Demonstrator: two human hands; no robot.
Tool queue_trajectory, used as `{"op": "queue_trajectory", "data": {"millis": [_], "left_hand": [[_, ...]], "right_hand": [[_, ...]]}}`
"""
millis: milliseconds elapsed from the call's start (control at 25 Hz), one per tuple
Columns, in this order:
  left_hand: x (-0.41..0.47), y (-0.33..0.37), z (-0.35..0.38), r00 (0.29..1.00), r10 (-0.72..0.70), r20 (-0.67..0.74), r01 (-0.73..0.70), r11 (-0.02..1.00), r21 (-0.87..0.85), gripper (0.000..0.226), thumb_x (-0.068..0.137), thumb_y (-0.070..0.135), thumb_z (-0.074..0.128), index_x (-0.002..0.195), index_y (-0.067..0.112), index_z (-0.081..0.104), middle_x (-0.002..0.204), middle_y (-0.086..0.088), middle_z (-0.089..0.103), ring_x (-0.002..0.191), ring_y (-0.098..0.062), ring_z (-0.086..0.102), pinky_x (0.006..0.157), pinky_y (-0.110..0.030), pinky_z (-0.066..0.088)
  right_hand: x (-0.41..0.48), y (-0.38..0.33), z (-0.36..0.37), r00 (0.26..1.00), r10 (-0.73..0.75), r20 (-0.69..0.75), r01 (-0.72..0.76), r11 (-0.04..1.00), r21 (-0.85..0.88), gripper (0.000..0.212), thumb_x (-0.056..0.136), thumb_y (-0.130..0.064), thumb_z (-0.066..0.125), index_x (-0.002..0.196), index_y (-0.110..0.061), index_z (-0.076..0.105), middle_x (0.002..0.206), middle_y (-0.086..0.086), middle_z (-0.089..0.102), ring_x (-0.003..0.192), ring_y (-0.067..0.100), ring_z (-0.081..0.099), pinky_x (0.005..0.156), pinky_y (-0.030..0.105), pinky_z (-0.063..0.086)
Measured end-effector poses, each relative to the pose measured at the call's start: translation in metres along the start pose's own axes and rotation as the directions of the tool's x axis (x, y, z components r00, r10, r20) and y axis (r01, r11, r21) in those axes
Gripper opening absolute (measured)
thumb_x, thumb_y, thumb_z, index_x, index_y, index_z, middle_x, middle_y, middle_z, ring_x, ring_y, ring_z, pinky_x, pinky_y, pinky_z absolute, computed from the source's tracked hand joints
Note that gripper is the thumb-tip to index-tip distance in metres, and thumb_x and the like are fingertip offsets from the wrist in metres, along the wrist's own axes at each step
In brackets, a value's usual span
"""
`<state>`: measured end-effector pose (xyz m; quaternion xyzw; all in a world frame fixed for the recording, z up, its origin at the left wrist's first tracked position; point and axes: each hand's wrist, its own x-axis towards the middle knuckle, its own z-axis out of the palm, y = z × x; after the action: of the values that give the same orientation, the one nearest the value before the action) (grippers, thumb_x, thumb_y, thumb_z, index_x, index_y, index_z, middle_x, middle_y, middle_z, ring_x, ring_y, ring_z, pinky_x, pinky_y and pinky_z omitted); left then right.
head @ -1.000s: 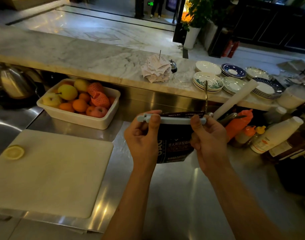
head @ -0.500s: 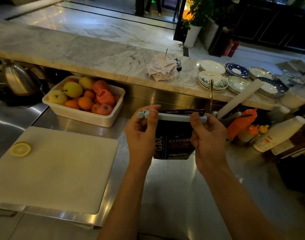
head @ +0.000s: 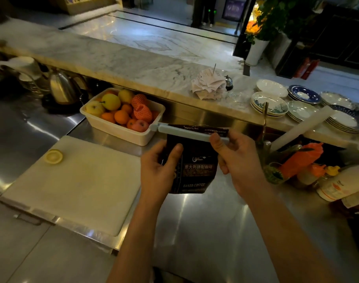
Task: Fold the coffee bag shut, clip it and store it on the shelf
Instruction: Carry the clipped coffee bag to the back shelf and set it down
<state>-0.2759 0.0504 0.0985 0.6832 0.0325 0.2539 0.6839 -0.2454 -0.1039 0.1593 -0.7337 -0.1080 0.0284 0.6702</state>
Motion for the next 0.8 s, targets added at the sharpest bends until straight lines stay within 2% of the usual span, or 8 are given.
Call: {"op": "queue_trajectory", "data": {"millis": [80,120,240,320,440,560,680,800], "left_hand": [[-0.008,0.008,-0.001,0.998,0.007,-0.069,-0.006,1.000,0.024,0.014,0.090,0.019,0.062,0.102,0.020,0.070,0.094,0.000,0.076,0.091,-0.017,0.073,0.079,-0.034,0.058],[-0.016,0.015,-0.001,0.993,0.013,-0.117,-0.008,0.999,0.041,0.014,0.089,0.020,0.062,0.101,0.021,0.071,0.094,0.000,0.076,0.090,-0.018,0.073,0.080,-0.037,0.058],[-0.040,0.033,0.004,0.973,0.019,-0.228,-0.006,0.998,0.059,0.013,0.089,0.021,0.063,0.096,0.025,0.072,0.091,0.001,0.077,0.089,-0.021,0.073,0.079,-0.041,0.059],[-0.065,0.046,0.006,0.940,0.027,-0.339,-0.006,0.998,0.063,0.011,0.090,0.019,0.063,0.094,0.023,0.073,0.089,-0.001,0.076,0.087,-0.022,0.073,0.078,-0.045,0.058],[-0.109,0.065,-0.008,0.856,0.047,-0.515,-0.011,0.997,0.073,0.009,0.092,0.016,0.063,0.094,0.017,0.072,0.090,-0.007,0.075,0.087,-0.025,0.071,0.078,-0.049,0.058],[-0.162,0.092,-0.034,0.748,0.114,-0.654,-0.033,0.990,0.134,0.013,0.090,0.017,0.062,0.099,0.010,0.070,0.092,-0.006,0.075,0.088,-0.024,0.073,0.073,-0.036,0.059],[-0.229,0.120,-0.059,0.564,0.177,-0.807,0.001,0.977,0.215,0.011,0.091,0.015,0.062,0.098,0.012,0.070,0.090,-0.003,0.076,0.086,-0.021,0.073,0.070,-0.030,0.058],[-0.317,0.156,-0.081,0.343,0.285,-0.895,0.038,0.948,0.317,0.013,0.092,0.012,0.061,0.101,0.012,0.070,0.094,-0.005,0.076,0.090,-0.024,0.074,0.074,-0.032,0.060]], "right_hand": [[0.005,-0.007,-0.013,0.989,-0.027,0.147,0.040,0.995,-0.087,0.020,0.081,-0.034,0.062,0.094,-0.020,0.066,0.066,-0.019,0.068,0.051,-0.001,0.058,0.045,0.013,0.045],[0.007,-0.010,-0.020,0.975,-0.027,0.222,0.047,0.995,-0.083,0.019,0.077,-0.034,0.064,0.093,-0.023,0.067,0.073,-0.019,0.071,0.061,-0.001,0.064,0.052,0.014,0.050],[0.009,-0.010,-0.025,0.913,-0.056,0.404,0.006,0.992,0.122,0.023,0.077,-0.025,0.067,0.099,-0.022,0.069,0.094,-0.009,0.075,0.097,0.011,0.070,0.078,0.021,0.057],[0.000,-0.006,-0.015,0.849,-0.062,0.525,-0.103,0.955,0.280,0.026,0.078,-0.018,0.067,0.104,-0.019,0.066,0.099,-0.002,0.074,0.102,0.018,0.070,0.081,0.026,0.058],[-0.024,-0.005,0.009,0.745,-0.155,0.649,-0.109,0.931,0.348,0.033,0.081,-0.015,0.065,0.114,-0.011,0.062,0.107,0.005,0.072,0.105,0.016,0.069,0.081,0.024,0.056],[-0.058,-0.010,0.042,0.637,-0.196,0.745,-0.092,0.941,0.326,0.026,0.087,-0.005,0.063,0.113,-0.008,0.064,0.105,0.002,0.072,0.099,0.006,0.070,0.079,0.016,0.054],[-0.113,-0.017,0.086,0.477,-0.222,0.850,-0.115,0.943,0.311,0.021,0.090,-0.002,0.062,0.107,-0.012,0.067,0.099,-0.001,0.073,0.093,0.003,0.070,0.078,0.016,0.054],[-0.195,-0.032,0.131,0.227,-0.255,0.940,-0.141,0.946,0.291,0.015,0.090,-0.010,0.064,0.101,-0.019,0.069,0.095,-0.006,0.075,0.094,0.005,0.071,0.077,0.018,0.055]]}}
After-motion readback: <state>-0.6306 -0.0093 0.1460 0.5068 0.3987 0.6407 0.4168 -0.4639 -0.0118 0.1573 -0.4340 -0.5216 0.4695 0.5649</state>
